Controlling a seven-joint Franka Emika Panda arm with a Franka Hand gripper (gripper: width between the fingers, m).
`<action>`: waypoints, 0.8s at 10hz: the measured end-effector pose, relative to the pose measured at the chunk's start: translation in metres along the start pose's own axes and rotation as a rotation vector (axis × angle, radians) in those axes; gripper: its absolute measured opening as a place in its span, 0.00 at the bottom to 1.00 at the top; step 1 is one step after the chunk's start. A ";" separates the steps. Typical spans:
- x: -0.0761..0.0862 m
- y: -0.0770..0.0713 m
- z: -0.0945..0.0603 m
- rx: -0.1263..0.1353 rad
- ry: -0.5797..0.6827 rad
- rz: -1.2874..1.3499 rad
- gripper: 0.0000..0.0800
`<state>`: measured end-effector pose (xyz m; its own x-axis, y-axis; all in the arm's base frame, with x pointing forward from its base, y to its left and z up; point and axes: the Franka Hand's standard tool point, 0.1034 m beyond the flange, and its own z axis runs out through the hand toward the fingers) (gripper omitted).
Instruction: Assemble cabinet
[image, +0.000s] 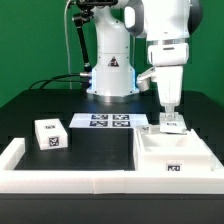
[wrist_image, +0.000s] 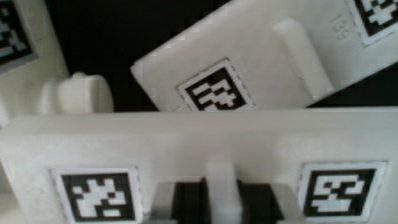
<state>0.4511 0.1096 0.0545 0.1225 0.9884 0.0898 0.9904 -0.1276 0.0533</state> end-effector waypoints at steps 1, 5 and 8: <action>0.001 -0.001 0.002 0.004 0.000 -0.007 0.09; 0.000 0.002 0.001 0.005 -0.001 0.000 0.09; 0.001 0.003 -0.003 0.009 -0.009 0.003 0.09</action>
Offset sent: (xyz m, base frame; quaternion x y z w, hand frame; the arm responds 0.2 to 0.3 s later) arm 0.0091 -0.0050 0.0037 0.0038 -0.0051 -0.0140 0.9999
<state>0.4538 0.1101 0.0582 0.1262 0.9887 0.0814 0.9905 -0.1301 0.0441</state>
